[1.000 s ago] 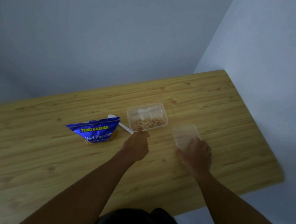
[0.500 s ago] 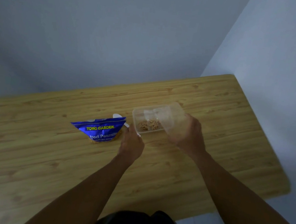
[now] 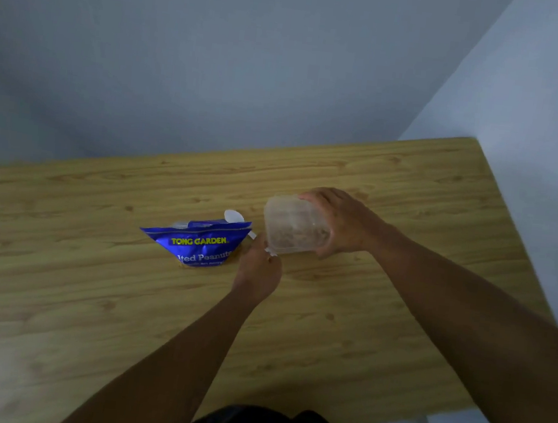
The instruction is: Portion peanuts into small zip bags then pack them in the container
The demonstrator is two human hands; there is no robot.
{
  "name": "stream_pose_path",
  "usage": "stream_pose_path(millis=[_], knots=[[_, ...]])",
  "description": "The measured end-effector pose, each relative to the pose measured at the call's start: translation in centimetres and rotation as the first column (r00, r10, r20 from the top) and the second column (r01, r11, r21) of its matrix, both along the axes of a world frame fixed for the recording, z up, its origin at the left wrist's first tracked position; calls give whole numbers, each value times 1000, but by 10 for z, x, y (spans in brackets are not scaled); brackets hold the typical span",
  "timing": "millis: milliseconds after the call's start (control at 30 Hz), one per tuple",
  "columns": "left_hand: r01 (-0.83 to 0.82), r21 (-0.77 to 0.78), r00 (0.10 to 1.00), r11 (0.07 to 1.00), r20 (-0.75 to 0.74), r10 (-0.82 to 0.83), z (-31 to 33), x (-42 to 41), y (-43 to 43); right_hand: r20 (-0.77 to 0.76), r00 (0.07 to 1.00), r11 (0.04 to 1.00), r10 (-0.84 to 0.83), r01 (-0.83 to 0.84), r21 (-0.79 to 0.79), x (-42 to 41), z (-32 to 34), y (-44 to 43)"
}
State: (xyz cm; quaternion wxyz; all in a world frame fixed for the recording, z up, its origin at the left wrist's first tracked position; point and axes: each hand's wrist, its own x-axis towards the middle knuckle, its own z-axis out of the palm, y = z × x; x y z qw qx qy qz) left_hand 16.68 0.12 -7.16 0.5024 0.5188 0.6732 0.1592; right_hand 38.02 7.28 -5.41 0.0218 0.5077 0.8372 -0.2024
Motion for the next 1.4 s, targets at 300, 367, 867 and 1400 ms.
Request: stream_pose_path(millis=[300, 367, 867, 1400], knots=[[-103, -21, 993, 994, 55, 104, -5, 5, 11, -3, 999, 999, 36, -36, -21, 2, -21, 11], [-123, -25, 991, 992, 58, 124, -7, 5, 12, -7, 999, 999, 52, -53, -9, 2, -23, 13], [-206, -43, 975, 978, -98, 201, -27, 16, 22, -288, 843, 880, -454, 475, 6, 11, -39, -12], [14, 26, 968, 1000, -251, -7, 1, 11, 6, -393, 288, 398, -873, 886, -236, -2, -38, -42]])
